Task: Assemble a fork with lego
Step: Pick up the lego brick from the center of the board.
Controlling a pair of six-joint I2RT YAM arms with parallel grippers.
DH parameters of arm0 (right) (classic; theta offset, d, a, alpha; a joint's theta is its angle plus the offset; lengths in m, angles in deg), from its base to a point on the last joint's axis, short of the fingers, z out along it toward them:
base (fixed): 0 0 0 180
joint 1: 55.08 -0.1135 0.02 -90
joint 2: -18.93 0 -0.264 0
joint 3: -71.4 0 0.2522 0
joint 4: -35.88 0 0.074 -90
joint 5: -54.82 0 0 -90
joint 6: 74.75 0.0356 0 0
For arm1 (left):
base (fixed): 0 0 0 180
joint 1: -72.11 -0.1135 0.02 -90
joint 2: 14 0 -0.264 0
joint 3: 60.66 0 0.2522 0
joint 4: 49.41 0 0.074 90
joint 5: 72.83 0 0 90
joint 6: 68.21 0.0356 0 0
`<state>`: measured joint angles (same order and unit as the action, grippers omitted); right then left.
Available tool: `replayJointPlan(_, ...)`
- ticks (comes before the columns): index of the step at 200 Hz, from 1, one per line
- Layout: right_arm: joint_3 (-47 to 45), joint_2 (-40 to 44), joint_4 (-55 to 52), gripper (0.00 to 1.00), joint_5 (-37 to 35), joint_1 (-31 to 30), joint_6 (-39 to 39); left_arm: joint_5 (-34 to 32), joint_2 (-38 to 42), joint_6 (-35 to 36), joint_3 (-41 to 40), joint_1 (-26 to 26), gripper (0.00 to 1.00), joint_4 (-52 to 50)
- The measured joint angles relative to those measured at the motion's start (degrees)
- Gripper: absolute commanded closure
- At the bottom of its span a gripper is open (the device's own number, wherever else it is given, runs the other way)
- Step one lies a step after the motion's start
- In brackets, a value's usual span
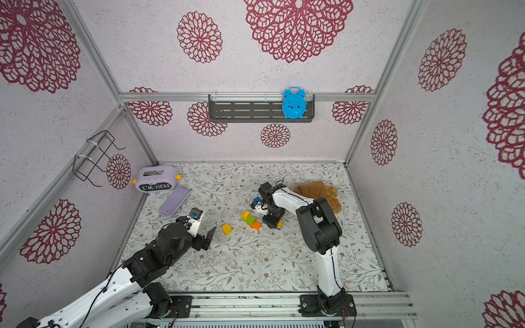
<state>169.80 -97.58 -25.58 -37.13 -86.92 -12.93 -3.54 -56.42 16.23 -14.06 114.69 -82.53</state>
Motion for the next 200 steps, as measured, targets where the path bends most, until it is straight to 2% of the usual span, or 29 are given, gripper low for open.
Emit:
replayJointPlan(61, 3.0, 0.0, 0.0, 0.49, 1.0, 2.3, 3.0, 0.0, -0.1, 0.0, 0.0, 0.0, 0.03, 0.0)
replayJointPlan(129, 3.0, -0.1, 0.0, 0.55, 2.0, 1.0, 3.9, 0.0, -0.7, 0.0, 0.0, 0.0, 0.03, 0.0)
replayJointPlan(200, 3.0, -1.9, -0.6, 0.54, 0.6, 0.5, 4.3, 0.0, -0.7, 0.0, 0.0, 0.0, 0.03, 0.0)
